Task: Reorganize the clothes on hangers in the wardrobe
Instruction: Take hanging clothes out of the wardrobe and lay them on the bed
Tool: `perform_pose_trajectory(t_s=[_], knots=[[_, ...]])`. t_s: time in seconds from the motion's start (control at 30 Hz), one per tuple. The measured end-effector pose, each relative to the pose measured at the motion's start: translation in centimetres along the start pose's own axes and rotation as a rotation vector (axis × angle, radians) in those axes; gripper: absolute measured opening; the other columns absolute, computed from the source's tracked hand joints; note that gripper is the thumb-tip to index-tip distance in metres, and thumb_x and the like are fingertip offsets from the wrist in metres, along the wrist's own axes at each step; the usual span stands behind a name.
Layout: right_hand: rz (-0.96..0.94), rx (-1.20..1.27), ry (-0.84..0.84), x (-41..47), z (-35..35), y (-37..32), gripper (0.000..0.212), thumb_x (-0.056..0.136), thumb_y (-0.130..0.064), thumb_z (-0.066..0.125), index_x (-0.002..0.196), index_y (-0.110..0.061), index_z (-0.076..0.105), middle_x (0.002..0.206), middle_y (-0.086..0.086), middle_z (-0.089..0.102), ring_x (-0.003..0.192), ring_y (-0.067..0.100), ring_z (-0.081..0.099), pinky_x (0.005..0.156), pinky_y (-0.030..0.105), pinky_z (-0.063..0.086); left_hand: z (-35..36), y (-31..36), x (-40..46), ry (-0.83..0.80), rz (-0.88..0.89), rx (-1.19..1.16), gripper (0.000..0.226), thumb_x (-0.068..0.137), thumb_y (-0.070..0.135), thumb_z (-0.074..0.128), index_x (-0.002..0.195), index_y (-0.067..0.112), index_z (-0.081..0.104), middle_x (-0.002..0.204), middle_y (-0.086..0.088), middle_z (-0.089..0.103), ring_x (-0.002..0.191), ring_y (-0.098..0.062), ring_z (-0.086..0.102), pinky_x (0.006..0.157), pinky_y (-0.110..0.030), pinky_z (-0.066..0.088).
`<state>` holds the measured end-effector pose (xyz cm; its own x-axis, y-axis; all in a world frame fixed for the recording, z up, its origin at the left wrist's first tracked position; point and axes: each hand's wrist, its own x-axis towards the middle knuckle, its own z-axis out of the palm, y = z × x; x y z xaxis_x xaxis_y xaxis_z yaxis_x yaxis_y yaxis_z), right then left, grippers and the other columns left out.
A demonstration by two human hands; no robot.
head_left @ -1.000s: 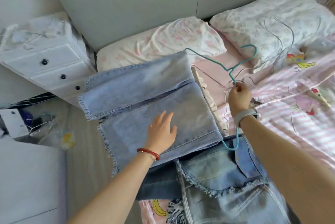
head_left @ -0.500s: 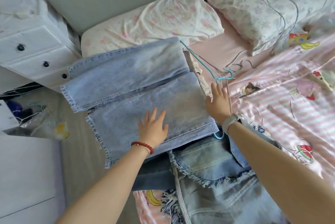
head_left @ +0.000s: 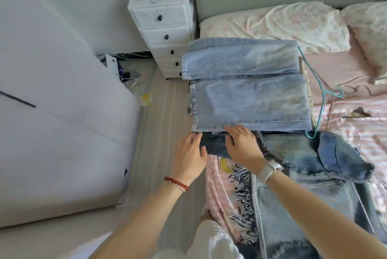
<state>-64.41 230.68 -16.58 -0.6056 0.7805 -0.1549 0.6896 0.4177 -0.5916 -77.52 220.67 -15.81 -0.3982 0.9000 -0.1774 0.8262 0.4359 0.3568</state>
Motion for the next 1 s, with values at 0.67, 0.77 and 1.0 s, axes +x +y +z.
perform_pose_trajectory(t_s=[0.67,0.77,1.0], knots=[[-1.171,-0.233,-0.678,-32.0,26.3,-39.4,0.037,0.095,-0.018,0.037,0.131,-0.015,0.047,0.133,0.004,0.051,0.127,0.022,0.039,0.099,0.032,0.032,-7.9,-26.4,-58.6,0.629,-1.234,0.035,0.04,0.094,0.025,0.041,0.134,0.019,0.044,0.139,0.0,0.044,0.128,-0.016,0.038,0.106,-0.032,0.027],[-1.282,-0.206,-0.681,-35.0,29.1,-45.4,0.036,0.094,-0.018,0.038,0.128,-0.017,0.049,0.13,0.003,0.053,0.124,0.022,0.041,0.098,0.034,0.036,-10.6,-28.9,-64.0,0.737,-1.383,-0.008,0.04,0.093,0.023,0.044,0.133,0.018,0.045,0.138,-0.002,0.044,0.128,-0.021,0.037,0.107,-0.037,0.025],[-1.399,0.046,-0.635,-39.1,34.7,-60.2,0.031,0.092,-0.011,0.045,0.12,-0.008,0.057,0.117,0.012,0.061,0.11,0.029,0.053,0.094,0.033,0.037,-18.6,-37.1,-71.6,0.991,-1.408,-0.005,0.041,0.094,0.022,0.045,0.134,0.013,0.044,0.139,-0.007,0.042,0.13,-0.026,0.033,0.107,-0.039,0.024]])
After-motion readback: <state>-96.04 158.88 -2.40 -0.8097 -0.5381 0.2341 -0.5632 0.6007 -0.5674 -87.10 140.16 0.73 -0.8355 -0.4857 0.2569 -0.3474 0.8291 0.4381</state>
